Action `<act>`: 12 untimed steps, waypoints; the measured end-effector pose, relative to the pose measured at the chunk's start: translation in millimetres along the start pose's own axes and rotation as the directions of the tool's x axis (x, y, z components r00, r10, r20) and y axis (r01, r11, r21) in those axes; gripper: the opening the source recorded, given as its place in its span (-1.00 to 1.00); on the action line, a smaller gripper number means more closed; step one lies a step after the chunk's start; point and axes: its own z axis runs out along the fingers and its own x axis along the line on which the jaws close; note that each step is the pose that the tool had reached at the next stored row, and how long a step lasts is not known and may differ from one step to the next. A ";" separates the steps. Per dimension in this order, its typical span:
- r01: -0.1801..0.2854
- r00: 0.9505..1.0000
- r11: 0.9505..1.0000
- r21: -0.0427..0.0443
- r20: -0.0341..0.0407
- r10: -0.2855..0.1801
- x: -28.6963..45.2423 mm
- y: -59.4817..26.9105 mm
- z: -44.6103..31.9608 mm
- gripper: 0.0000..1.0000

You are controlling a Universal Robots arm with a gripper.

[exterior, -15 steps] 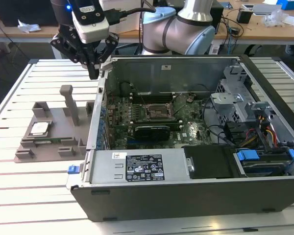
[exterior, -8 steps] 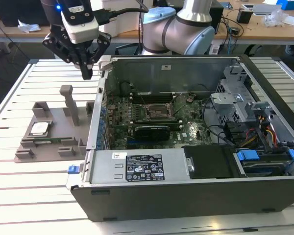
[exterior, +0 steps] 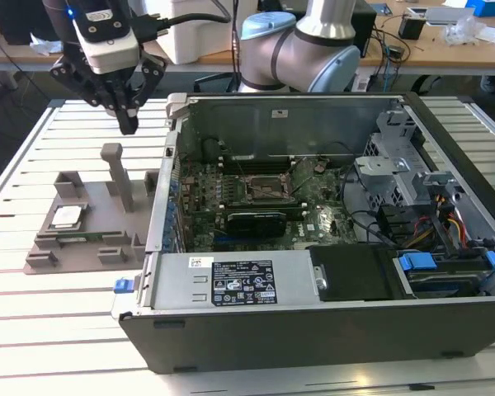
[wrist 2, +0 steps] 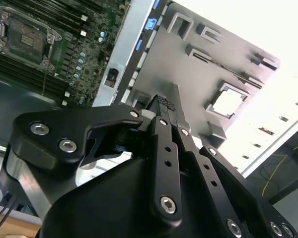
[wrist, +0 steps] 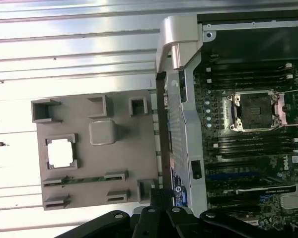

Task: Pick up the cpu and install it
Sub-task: 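Reach for the cpu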

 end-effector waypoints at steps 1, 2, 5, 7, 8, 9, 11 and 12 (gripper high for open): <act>0.000 1.000 1.000 0.000 0.000 0.000 2.9 -0.2 -0.1 -0.79; 0.000 1.000 1.000 0.000 0.000 0.000 6.7 -0.5 -0.2 -0.79; 0.000 1.000 1.000 0.000 0.000 0.000 14.9 -1.1 -0.4 -0.79; 0.000 1.000 1.000 0.000 0.000 0.000 20.2 -1.5 -0.6 -0.79; 0.000 1.000 1.000 0.000 0.000 0.000 23.1 -1.7 -0.6 -0.79; 0.000 1.000 1.000 0.000 0.000 0.000 24.7 -1.8 -0.6 -0.79; 0.000 1.000 1.000 0.000 0.000 0.000 29.8 -2.2 -0.8 -0.79; 0.000 1.000 1.000 0.000 0.000 0.000 32.6 -2.4 -0.9 -0.79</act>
